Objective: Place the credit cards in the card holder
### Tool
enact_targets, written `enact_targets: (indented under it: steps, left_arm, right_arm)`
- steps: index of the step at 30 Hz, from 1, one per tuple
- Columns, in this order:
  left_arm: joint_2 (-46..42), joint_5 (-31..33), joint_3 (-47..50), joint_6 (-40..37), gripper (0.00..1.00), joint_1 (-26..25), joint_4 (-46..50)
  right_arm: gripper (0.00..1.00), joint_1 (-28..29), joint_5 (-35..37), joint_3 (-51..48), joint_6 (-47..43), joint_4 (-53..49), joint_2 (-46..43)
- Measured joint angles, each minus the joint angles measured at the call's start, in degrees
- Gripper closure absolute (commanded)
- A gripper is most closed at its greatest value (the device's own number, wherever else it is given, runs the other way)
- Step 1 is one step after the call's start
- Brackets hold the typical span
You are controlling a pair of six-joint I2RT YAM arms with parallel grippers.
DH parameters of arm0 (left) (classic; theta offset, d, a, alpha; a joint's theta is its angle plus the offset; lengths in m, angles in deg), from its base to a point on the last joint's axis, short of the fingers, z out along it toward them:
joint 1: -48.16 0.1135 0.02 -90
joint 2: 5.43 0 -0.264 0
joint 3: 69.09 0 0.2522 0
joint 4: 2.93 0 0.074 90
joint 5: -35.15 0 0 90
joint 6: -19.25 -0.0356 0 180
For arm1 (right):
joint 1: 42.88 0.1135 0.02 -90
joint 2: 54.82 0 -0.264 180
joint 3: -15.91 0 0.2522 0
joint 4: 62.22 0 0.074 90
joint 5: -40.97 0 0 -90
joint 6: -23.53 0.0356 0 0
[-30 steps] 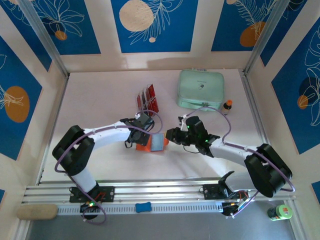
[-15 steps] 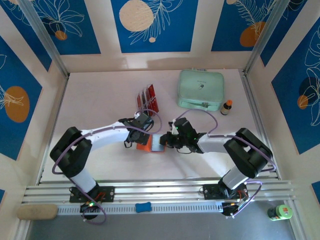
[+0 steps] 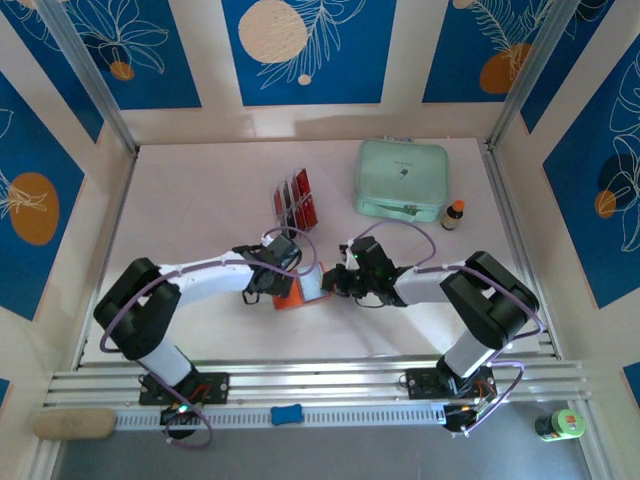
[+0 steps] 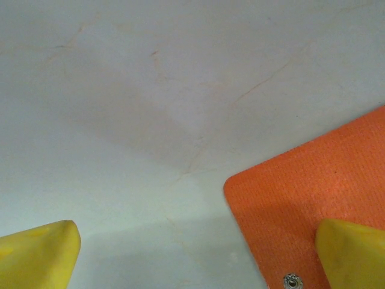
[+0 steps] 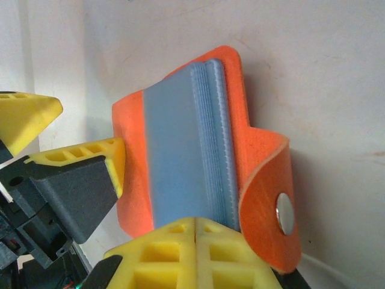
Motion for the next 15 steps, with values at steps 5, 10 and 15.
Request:
enact_targets:
  steps: [5,10,15]
  left_arm:
    - [-1.3,0.0,-0.6,0.0,0.00,0.0,0.0]
    - [-2.7,0.0,-1.6,0.0,0.00,0.0,0.0]
    - [-4.2,0.0,-1.8,0.0,0.00,0.1,0.1]
  right_arm:
    - [1.00,1.0,-0.1,1.7,-0.8,-2.2,-1.6]
    - [1.00,2.6,-0.3,4.9,-1.8,-3.0,-1.9]
    - [1.00,3.9,-0.5,6.7,-2.1,-2.8,-0.7]
